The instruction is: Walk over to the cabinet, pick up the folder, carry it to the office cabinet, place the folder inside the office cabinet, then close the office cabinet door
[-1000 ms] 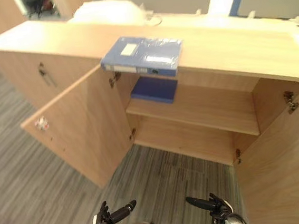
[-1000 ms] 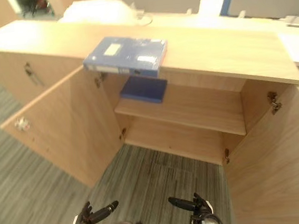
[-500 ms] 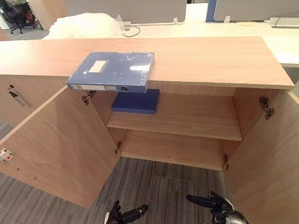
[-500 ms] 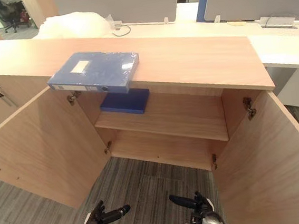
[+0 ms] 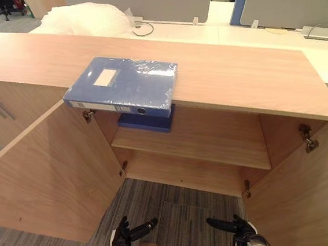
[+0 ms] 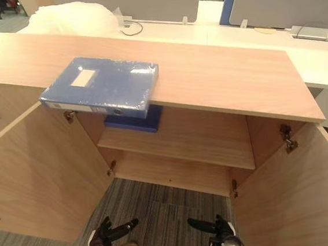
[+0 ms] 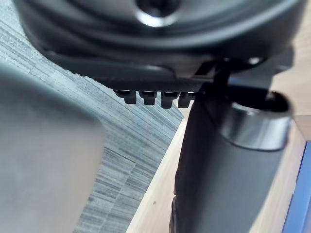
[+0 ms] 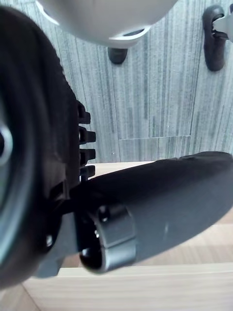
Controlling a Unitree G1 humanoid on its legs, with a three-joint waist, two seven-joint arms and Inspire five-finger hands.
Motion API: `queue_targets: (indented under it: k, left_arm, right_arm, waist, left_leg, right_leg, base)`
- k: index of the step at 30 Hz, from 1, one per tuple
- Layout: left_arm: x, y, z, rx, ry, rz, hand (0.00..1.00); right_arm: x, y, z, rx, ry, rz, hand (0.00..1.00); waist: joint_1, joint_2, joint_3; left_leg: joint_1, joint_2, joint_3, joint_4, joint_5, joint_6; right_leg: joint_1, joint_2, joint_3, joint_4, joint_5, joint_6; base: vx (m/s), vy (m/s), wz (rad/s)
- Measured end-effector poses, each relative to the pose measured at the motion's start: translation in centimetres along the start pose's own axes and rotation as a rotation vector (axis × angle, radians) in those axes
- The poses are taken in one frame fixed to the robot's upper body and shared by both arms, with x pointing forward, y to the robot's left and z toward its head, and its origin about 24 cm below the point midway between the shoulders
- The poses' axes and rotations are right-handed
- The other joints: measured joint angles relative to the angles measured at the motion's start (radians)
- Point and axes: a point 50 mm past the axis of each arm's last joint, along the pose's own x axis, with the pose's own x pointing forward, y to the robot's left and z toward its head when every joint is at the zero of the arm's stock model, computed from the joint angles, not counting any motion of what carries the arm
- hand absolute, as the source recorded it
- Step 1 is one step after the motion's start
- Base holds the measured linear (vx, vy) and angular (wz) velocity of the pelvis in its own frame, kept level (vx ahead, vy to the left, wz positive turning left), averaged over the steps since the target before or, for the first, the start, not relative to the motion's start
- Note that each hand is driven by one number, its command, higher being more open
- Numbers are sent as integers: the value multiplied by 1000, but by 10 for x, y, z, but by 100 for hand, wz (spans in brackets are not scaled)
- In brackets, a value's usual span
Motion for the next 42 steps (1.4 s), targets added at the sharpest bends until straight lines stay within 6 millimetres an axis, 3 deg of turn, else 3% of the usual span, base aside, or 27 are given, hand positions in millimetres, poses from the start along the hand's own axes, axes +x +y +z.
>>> queue_targets:
  k: [4,9,13,16,22,29,35,42]
  left_arm:
    - [0,6,-10,-36,50,15,100]
    - [-7,0,-11,-177,38,-46,100]
    - [-28,-9,10,-376,-117,-128,100]
    - [-36,-13,27,-544,-193,-169,100]
    - [-51,-7,55,-631,-343,-145,100]
    - [-65,11,74,-497,-473,75,100]
    - [-91,12,112,-383,-673,155,100]
    - [-119,5,146,-20,-915,389,100]
  right_arm:
    - [0,0,-4,7,14,7,100]
    - [0,-4,-6,1,31,11,100]
    - [-1,-14,-11,-12,43,-10,100]
    - [-4,-26,-20,-24,72,-36,100]
    - [-6,-35,-25,-36,84,-57,100]
    - [-9,-36,-30,-33,87,-75,100]
    - [-11,-29,-39,-20,106,-66,100]
    - [-11,-26,-41,-46,109,-82,100]
  waist:
    - [-2,8,-12]
    - [-6,17,-23]
    - [-6,15,-26]
    - [-6,29,-35]
    - [-5,31,-45]
    - [3,24,-69]
    - [20,-12,-90]
    - [17,-12,-99]
  left_leg:
    - [100,-64,24,-113,28,31]
    - [140,-96,23,-240,95,43]
    - [146,-102,20,-310,142,44]
    - [160,-104,23,-360,173,44]
    - [177,-103,24,-396,189,33]
    - [173,-99,24,-395,192,36]
    - [170,-93,24,-394,187,32]
    - [173,-91,28,-388,179,27]
  right_leg:
    - [51,-55,27,-28,17,28]
    - [38,-74,31,-35,24,38]
    - [14,-75,34,-41,28,43]
    - [10,-72,50,-59,41,45]
    - [9,-68,67,-76,49,51]
    - [12,-59,71,-91,51,51]
    - [12,-51,78,-97,51,50]
    - [14,-49,90,-99,50,49]
  base:
    - [120,134,1]
    - [28,23,4]
    - [-23,-6,1]
    - [-70,11,-5]
    - [-67,11,-5]
    - [7,-7,-1]
    - [17,-8,0]
    - [-11,-1,-2]
